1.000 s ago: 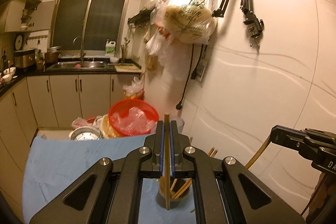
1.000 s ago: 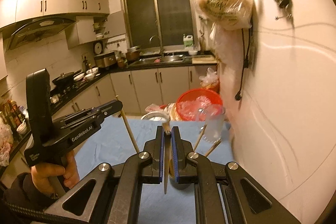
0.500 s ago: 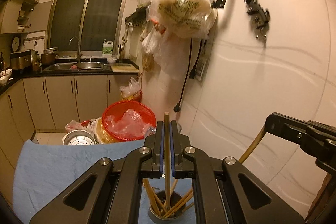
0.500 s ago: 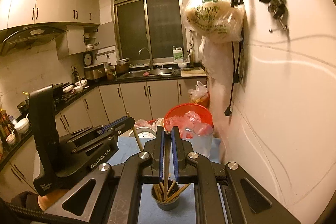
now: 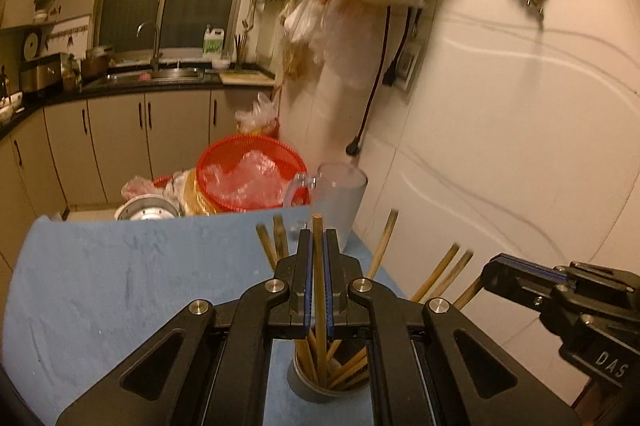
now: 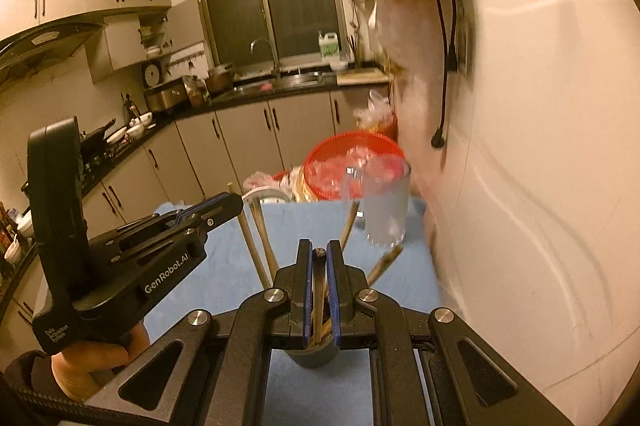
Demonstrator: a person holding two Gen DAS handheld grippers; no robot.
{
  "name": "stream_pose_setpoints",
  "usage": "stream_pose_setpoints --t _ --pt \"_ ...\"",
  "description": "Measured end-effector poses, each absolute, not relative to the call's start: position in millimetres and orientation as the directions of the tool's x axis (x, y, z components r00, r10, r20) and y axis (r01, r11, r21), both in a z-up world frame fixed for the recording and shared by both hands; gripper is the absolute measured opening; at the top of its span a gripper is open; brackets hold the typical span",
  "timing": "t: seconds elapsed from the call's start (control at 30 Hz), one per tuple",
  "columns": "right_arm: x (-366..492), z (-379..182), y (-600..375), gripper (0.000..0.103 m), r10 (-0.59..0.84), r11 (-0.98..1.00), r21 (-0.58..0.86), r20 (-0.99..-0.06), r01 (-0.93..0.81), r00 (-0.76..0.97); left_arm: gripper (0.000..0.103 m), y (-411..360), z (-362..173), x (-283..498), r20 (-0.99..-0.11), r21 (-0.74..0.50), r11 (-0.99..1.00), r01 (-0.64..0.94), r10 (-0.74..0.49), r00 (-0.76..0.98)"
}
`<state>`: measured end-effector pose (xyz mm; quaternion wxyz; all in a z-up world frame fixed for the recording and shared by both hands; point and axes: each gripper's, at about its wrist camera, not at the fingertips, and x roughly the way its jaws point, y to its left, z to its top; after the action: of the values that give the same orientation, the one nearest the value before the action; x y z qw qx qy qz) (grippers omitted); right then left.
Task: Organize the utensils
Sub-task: 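Lower the chopsticks into the black cup and open both tools, then move both open tools back over the last two chopsticks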
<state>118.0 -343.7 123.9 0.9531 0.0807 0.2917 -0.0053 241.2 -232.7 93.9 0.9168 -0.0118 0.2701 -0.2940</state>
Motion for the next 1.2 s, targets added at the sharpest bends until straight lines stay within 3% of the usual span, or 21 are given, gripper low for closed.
stream_pose_setpoints --t 0.17,0.23,0.3,0.33,0.4,0.47,0.57,0.8,1.0,1.2 --pt "118.6 109.0 -348.3 0.008 0.044 0.983 0.172 -0.576 0.069 0.816 0.005 -227.3 85.2 239.6 -0.506 -0.189 0.838 0.513 -0.531 0.68" --pt "116.4 109.5 -352.0 0.019 0.057 0.978 0.197 -0.575 0.071 0.816 0.01 -221.6 87.2 237.7 -0.501 -0.206 0.834 0.512 -0.539 0.677" --pt "110.4 111.7 -353.6 0.047 0.061 0.974 0.214 -0.563 0.075 0.824 0.025 -215.0 91.2 234.6 -0.492 -0.205 0.837 0.508 -0.536 0.685" --pt "106.5 114.0 -354.0 0.049 0.053 0.973 0.215 -0.552 0.08 0.832 0.036 -211.2 94.2 232.3 -0.485 -0.202 0.838 0.506 -0.535 0.692" --pt "99.4 118.1 -352.6 0.049 0.05 0.974 0.213 -0.541 0.08 0.839 0.045 -199.1 99.9 224.4 -0.468 -0.192 0.841 0.507 -0.532 0.705" --pt "88.9 121.4 -352.1 0.049 0.06 0.972 0.223 -0.531 0.071 0.845 0.063 -185.5 101.8 216.9 -0.474 -0.181 0.839 0.513 -0.531 0.702" --pt "73.0 122.3 -350.5 0.053 0.069 0.969 0.237 -0.524 0.067 0.849 0.076 -156.3 96.9 203.5 -0.503 -0.155 0.84 0.52 -0.52 0.69" --pt "44.2 99.1 -331.0 0.07 0.114 0.962 0.271 -0.525 0.038 0.844 0.085 -78.6 42.2 166.6 -0.595 -0.16 0.888 0.432 -0.436 0.675" --pt "44.8 58.9 -300.6 0.07 0.172 0.963 0.27 -0.586 -0.009 0.792 0.085 -38.1 -16.3 145.7 -0.704 -0.152 0.913 0.379 -0.37 0.607" --pt "54.1 33.7 -279.5 0.07 0.207 0.961 0.276 -0.627 -0.035 0.751 0.085 -34.8 -42.5 133.3 -0.72 -0.087 0.896 0.435 -0.359 0.595"
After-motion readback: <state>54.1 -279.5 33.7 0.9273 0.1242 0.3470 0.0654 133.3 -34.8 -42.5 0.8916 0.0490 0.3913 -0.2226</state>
